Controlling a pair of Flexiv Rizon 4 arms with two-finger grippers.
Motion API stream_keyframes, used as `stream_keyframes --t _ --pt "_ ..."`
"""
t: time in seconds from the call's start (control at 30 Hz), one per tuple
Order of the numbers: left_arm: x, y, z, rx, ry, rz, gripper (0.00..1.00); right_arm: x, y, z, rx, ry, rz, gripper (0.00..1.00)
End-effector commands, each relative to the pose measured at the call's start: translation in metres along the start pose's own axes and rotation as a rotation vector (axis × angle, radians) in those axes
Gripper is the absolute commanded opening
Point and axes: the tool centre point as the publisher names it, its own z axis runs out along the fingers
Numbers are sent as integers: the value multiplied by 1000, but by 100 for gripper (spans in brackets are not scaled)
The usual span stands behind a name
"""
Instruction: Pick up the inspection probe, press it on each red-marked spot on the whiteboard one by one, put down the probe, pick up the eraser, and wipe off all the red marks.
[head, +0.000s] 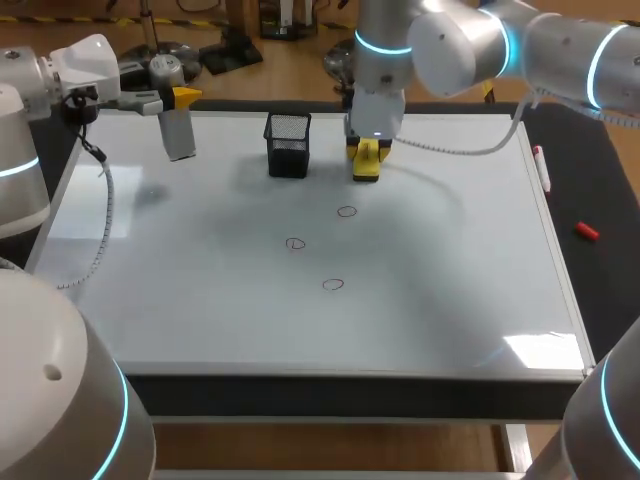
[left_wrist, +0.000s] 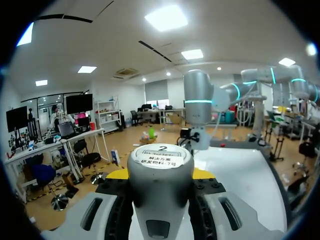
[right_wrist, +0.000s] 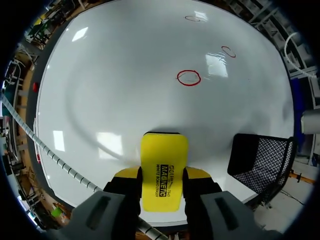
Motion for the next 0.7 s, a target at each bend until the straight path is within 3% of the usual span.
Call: stream_keyframes --t 0.03,0.27,0.7 --pt "0 0 0 2 -1 2 0 11 3 -12 24 -10 25 0" --pt "0 0 0 2 -1 2 0 34 4 -39 79 -22 158 0" --pt "0 0 0 2 -1 2 0 101 20 -61 85 36 466 0"
